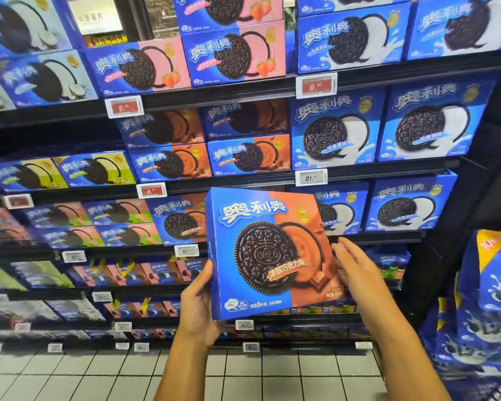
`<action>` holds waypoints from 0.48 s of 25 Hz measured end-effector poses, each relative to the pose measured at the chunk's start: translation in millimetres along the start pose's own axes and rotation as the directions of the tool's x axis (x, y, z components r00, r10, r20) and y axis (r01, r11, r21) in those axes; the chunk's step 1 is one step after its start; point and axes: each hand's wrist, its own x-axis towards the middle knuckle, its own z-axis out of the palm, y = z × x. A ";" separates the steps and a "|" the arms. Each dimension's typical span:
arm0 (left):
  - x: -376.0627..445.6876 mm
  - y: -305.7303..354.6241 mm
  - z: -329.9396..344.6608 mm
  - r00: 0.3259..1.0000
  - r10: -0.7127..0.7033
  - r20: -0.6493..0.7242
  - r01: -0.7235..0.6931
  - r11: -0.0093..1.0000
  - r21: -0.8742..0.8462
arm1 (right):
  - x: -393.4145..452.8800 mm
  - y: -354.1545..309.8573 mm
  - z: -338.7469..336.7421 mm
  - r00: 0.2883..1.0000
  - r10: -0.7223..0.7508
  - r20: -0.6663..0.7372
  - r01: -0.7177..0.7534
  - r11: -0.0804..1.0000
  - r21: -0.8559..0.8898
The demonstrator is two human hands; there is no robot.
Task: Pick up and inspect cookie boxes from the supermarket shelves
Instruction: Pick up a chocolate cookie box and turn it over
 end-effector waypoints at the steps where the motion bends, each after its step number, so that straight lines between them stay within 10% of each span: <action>1: 1.2 -1.1 -2.3 1.000 0.001 -0.011 -0.001 1.000 -0.013 | -1.1 -0.3 1.5 0.999 -0.017 0.049 0.016 1.000 0.025; 12: 3.5 8.3 -23.4 0.994 -0.047 0.095 0.055 0.995 -0.080 | -6.8 -5.8 21.5 0.980 -0.123 0.155 0.083 0.968 0.238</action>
